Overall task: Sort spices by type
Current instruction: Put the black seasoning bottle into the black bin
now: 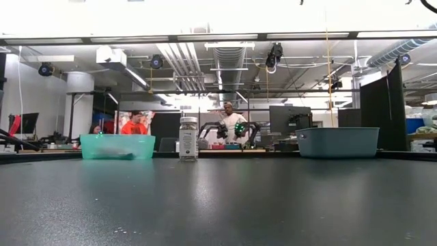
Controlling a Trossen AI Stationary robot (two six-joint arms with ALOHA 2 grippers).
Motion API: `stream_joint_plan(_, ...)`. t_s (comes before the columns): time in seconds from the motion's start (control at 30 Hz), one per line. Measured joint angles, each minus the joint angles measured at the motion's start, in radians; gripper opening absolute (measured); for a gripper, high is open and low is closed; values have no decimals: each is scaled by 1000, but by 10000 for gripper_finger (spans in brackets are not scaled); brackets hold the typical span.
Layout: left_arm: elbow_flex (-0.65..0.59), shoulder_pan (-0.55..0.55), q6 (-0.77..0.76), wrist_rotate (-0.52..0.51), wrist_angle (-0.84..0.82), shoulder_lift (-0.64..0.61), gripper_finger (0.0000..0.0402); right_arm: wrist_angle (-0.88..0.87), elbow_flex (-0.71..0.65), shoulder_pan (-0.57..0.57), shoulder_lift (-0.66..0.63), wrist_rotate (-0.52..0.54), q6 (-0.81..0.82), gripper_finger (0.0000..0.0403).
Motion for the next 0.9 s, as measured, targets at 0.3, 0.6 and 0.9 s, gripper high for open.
stream_joint_plan(0.3,0,56,133,58,154,23,293,-2,0,10,0,-9,-56,159)
stream_joint_plan(0.6,0,93,351,103,352,56,290,-29,-1,28,0,-29,-70,164)
stream_joint_plan(0.9,-1,95,368,81,381,57,238,-43,-1,39,0,-31,-54,169)
